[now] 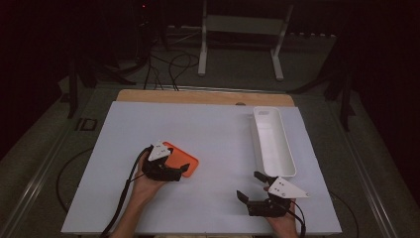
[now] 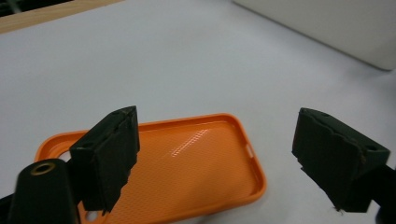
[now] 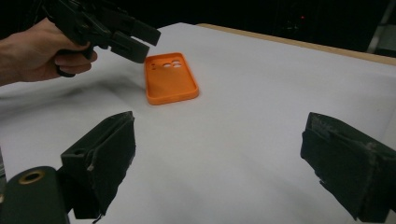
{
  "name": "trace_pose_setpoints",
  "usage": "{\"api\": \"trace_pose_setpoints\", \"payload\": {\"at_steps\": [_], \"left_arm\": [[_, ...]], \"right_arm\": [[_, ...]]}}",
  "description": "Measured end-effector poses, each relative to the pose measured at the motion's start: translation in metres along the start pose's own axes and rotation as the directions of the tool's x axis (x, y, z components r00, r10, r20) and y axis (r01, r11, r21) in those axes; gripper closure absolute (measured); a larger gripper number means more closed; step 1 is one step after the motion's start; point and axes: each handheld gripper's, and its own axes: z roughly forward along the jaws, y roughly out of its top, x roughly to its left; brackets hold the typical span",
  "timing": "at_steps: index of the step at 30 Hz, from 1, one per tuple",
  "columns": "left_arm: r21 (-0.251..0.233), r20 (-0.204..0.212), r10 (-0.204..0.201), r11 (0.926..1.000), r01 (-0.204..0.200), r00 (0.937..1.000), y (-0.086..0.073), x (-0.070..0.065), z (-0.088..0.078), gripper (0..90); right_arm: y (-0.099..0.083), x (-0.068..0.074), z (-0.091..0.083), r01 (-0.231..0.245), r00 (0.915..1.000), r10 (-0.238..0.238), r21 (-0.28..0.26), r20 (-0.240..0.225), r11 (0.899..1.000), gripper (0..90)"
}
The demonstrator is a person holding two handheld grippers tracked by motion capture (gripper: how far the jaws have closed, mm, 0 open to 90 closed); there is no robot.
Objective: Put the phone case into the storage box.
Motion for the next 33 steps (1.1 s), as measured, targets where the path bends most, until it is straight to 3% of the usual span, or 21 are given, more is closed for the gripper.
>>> {"api": "trace_pose_setpoints", "payload": {"at_steps": [2, 7, 8, 11, 16, 33], "left_arm": [[0.002, -0.005, -0.004, 1.0000, 0.004, 1.0000, 0.000, -0.002, 0.002, 19.9], [0.014, 0.006, -0.027, 0.9995, 0.027, 0.9996, 0.000, -0.003, 0.005, 45.6], [0.016, 0.024, -0.036, 0.9992, 0.036, 0.9990, 0.000, -0.002, 0.006, 51.6], [0.029, 0.056, -0.032, 0.9991, 0.031, 0.9979, -0.002, -0.002, 0.009, 65.2], [0.066, 0.057, -0.014, 0.9978, 0.010, 0.9983, -0.004, -0.006, 0.013, 89.4], [0.106, 0.047, -0.010, 0.9944, 0.005, 0.9988, -0.007, -0.014, 0.025, 90.0]], "right_arm": [[0.000, 0.000, 0.000, -0.002, 1.0000, 0.002, 0.000, 0.001, 1.000, 10.0], [0.000, 0.000, 0.000, -0.002, 1.0000, 0.002, 0.002, 0.000, 1.000, 10.1], [0.000, 0.000, 0.000, -0.001, 1.0000, 0.001, 0.002, 0.001, 1.000, 10.1], [0.000, 0.000, 0.001, 0.002, 1.0000, -0.002, 0.004, 0.000, 1.000, 10.1], [0.000, 0.000, 0.001, 0.001, 1.0000, -0.001, 0.003, 0.002, 1.000, 10.1], [0.000, 0.000, 0.001, 0.000, 1.0000, 0.000, 0.002, 0.002, 1.000, 10.8]]}}
